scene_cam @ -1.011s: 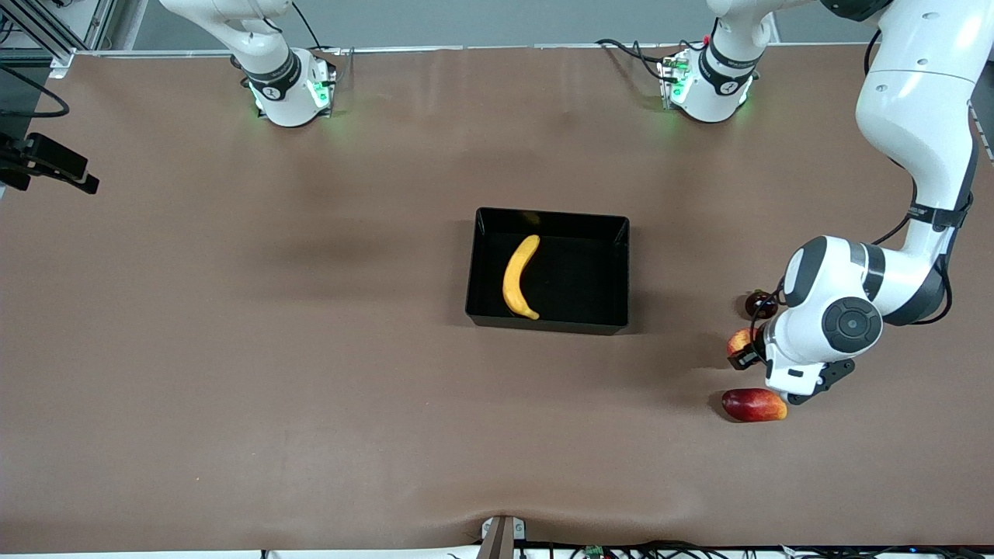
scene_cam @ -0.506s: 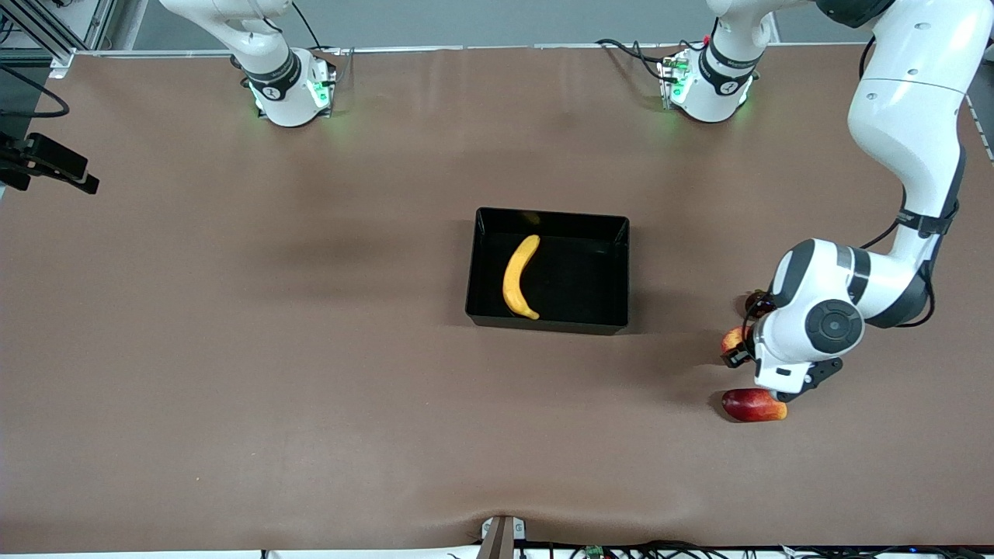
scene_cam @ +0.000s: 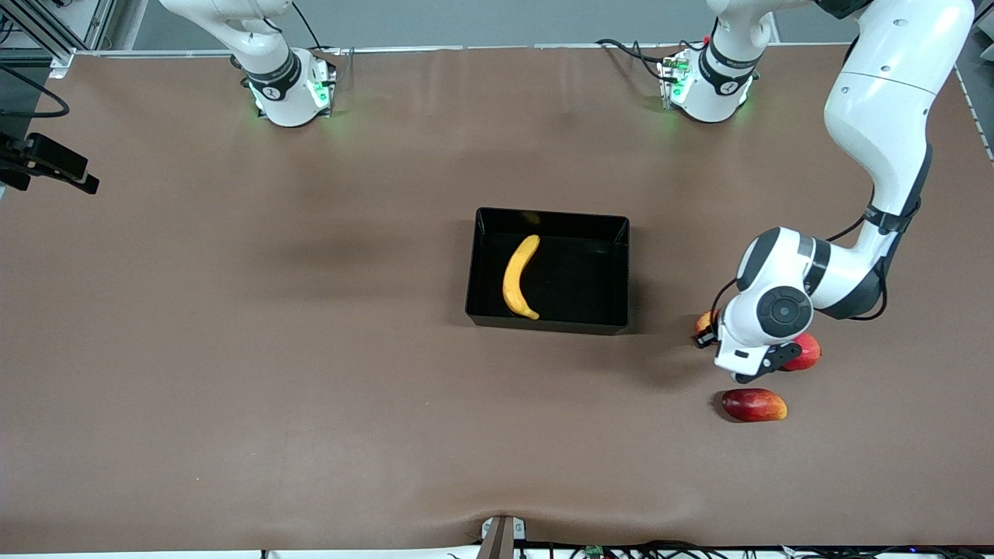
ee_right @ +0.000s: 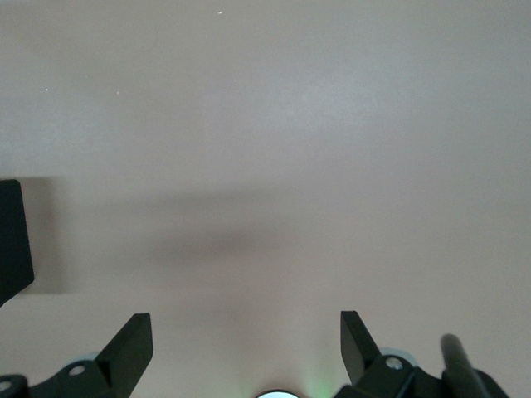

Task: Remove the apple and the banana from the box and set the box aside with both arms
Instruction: 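Carry the apple out of the box and set it beside the plum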

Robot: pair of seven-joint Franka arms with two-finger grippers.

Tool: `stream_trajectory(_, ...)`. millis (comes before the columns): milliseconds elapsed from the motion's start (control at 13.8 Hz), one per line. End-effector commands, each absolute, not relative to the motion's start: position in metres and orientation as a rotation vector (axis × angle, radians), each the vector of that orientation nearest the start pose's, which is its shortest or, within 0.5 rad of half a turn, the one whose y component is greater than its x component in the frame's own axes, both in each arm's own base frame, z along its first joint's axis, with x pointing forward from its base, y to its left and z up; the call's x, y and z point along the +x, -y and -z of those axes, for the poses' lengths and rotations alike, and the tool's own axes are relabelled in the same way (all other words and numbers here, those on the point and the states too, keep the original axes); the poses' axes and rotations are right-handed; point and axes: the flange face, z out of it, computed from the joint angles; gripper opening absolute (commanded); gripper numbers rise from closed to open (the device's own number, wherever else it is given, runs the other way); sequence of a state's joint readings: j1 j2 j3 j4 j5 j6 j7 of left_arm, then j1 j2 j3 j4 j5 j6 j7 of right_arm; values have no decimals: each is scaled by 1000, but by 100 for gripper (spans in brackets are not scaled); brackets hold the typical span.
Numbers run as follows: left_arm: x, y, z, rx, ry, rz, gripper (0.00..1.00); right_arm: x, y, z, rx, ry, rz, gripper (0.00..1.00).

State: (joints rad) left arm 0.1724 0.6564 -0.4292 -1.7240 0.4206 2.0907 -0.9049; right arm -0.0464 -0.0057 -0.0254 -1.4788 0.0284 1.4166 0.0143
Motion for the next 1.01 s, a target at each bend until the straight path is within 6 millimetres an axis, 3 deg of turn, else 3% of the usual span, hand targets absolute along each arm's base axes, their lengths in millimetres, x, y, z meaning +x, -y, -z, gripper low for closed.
stream_trajectory(0, 621, 133, -224, -2882, 623, -164, 0, 536, 39, -658, -3103, -124, -79, 100)
stream_trajectory(578, 615, 155, -218, -2928, 594, -146, 0, 536, 39, -658, -3103, -124, -79, 100)
stream_trajectory(939, 617, 153, -210, -2942, 570, -156, 0, 536, 39, -658, -3103, -124, -79, 100)
